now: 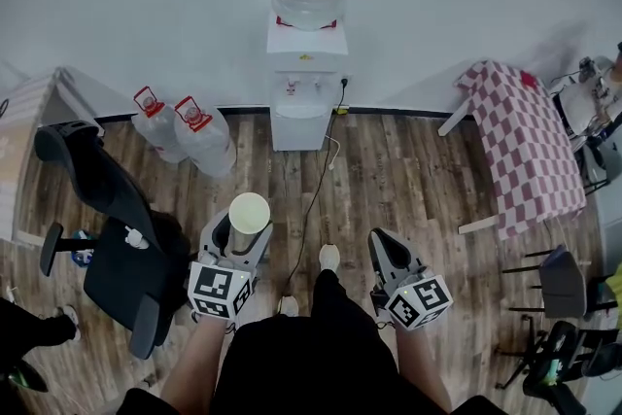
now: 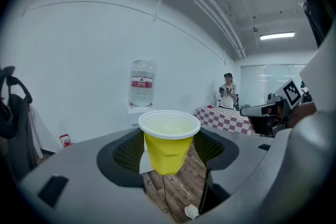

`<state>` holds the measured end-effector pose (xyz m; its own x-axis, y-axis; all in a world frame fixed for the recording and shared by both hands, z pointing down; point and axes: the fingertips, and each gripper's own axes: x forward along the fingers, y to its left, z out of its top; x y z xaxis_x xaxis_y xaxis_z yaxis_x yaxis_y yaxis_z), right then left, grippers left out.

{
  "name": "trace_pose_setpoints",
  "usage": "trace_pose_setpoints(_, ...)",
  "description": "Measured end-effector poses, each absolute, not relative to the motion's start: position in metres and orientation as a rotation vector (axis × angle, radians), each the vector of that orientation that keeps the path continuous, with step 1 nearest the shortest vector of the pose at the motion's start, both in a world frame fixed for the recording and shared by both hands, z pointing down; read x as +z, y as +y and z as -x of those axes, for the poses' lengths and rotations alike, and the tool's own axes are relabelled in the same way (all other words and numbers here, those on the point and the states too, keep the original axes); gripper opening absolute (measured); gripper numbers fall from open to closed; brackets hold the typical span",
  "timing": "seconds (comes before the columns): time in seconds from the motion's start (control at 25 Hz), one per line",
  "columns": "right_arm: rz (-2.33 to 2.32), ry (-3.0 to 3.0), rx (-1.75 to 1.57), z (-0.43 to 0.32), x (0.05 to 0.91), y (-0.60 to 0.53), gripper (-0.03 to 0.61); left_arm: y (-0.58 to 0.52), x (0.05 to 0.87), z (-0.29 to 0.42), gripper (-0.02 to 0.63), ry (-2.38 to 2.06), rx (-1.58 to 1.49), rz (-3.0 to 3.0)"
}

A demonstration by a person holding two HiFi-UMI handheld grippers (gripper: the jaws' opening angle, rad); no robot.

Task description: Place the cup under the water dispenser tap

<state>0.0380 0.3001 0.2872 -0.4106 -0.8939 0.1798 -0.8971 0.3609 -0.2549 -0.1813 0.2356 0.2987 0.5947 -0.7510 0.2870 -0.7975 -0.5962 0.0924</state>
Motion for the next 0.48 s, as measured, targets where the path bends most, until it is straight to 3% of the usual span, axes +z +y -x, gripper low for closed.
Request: trace_pose_setpoints(0.48,-1.645,-2.618,0.547,-0.102,0.302,0.201,0.021,0.150,0.297,0.120,0.304,-1.336,0.367,-2.590)
